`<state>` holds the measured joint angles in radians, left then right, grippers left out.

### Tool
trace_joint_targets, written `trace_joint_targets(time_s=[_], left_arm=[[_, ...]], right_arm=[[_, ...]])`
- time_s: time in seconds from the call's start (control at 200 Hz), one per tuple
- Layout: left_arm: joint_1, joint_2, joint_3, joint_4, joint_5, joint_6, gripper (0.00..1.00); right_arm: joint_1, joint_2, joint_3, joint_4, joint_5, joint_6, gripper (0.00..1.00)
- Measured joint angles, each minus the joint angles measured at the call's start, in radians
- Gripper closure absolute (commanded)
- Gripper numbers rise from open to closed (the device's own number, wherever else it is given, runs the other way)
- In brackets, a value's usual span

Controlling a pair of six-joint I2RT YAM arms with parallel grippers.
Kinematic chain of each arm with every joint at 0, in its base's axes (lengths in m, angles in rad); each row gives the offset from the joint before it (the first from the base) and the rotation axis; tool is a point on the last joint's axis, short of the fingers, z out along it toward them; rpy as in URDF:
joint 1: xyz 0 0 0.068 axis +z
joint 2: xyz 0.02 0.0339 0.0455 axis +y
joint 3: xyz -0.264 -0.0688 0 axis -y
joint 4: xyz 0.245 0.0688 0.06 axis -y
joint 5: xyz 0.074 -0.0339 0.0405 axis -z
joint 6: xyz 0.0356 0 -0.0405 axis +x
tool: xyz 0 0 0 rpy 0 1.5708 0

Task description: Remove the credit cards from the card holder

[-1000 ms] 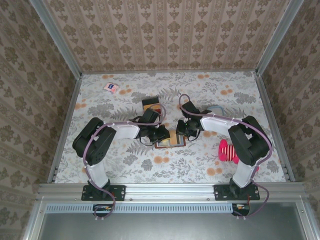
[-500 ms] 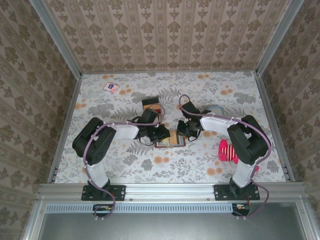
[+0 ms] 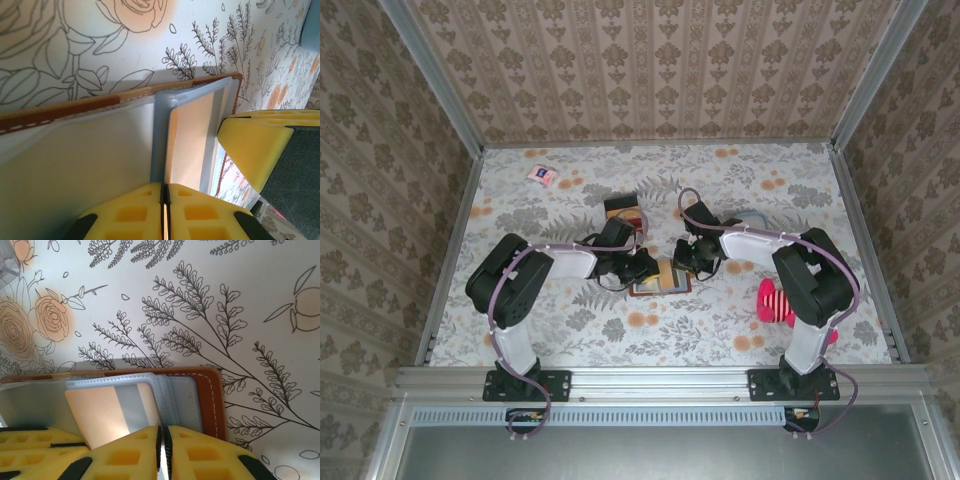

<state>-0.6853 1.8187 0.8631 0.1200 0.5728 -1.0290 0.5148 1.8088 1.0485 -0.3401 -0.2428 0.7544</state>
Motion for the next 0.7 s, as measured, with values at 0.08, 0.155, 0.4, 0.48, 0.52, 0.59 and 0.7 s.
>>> trace_joint_targets(time_s=[0.08, 0.155, 0.4, 0.48, 0.52, 0.59, 0.7], left_arm=[[0.000, 0.000, -0.002, 0.002, 0.000, 0.000, 0.89], [0.000, 0.000, -0.002, 0.003, 0.000, -0.001, 0.86], [0.000, 0.002, -0.012, 0.039, 0.008, -0.020, 0.82], [0.000, 0.002, -0.022, 0.058, 0.008, -0.028, 0.84], [0.001, 0.002, -0.028, 0.068, 0.009, -0.032, 0.85], [0.005, 0.002, -0.035, 0.082, 0.014, -0.038, 0.85], [0.007, 0.002, -0.044, 0.100, 0.019, -0.045, 0.85]], right_arm=[[0.000, 0.001, 0.002, 0.000, 0.000, 0.000, 0.84], [0.000, 0.006, 0.006, 0.000, -0.002, 0.000, 0.84], [0.000, 0.014, 0.012, 0.010, -0.032, 0.001, 0.84], [0.000, 0.014, 0.009, 0.016, -0.036, 0.002, 0.84], [0.000, 0.014, 0.008, 0.019, -0.039, 0.004, 0.84], [0.000, 0.014, 0.005, 0.022, -0.039, 0.005, 0.84], [0.000, 0.014, 0.005, 0.022, -0.038, 0.005, 0.84]])
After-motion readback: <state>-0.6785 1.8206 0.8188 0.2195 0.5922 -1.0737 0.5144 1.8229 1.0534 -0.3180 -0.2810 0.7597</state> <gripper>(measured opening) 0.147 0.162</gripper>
